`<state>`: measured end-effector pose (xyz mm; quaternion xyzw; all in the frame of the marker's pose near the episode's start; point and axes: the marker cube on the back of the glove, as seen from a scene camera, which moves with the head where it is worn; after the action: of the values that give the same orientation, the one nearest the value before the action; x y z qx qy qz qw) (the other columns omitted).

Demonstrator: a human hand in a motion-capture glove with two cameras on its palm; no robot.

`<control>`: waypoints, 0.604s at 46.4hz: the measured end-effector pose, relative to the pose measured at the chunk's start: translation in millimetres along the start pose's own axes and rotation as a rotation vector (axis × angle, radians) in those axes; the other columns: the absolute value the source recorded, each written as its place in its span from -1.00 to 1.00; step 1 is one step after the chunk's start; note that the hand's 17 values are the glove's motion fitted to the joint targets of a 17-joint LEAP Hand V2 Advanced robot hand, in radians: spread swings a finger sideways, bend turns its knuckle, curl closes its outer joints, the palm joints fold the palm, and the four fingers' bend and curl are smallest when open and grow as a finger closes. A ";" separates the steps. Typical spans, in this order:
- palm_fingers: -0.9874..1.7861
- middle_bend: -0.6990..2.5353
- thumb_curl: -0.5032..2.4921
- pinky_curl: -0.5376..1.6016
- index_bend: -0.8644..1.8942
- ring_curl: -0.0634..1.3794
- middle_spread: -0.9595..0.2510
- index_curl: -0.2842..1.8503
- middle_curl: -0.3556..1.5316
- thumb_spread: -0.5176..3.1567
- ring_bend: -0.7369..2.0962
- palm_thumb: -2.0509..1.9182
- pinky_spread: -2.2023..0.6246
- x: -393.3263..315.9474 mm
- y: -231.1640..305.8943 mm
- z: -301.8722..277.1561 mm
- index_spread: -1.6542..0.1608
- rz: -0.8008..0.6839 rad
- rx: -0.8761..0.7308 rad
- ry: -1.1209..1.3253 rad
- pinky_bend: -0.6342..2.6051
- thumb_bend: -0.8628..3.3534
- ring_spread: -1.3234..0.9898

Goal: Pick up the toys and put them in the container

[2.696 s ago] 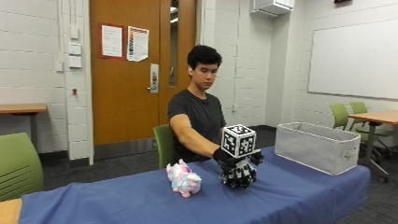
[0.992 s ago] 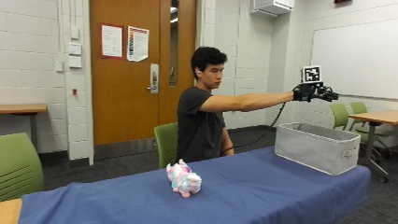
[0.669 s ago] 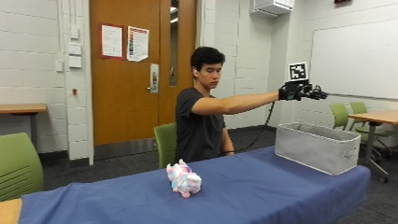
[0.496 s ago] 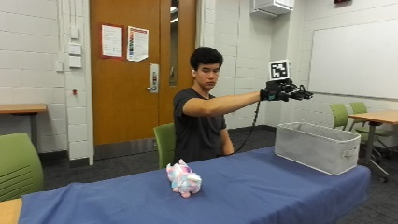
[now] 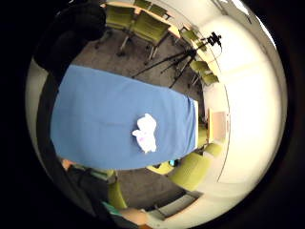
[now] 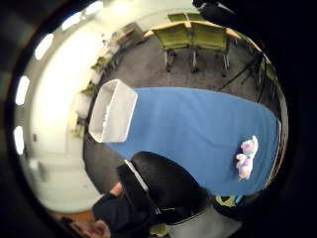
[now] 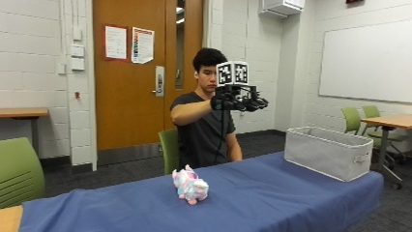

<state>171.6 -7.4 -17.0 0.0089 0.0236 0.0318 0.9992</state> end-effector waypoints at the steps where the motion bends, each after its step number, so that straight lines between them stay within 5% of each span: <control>1: -0.31 -0.41 -0.53 -0.19 -0.26 -0.54 0.45 -0.38 -0.09 -0.22 -0.12 -0.04 0.51 8.8 2.5 1.8 0.47 0.012 0.000 -0.001 -0.06 -0.64 -0.05; 28: -0.31 -0.40 -0.56 -0.19 -0.26 -0.56 0.41 -0.41 -0.12 -0.21 -0.20 -0.03 0.51 158.4 54.8 159.8 0.45 0.188 -0.139 -0.014 -0.09 -0.64 -0.10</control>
<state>333.6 54.8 136.3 -0.0580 0.0134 0.1270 0.9901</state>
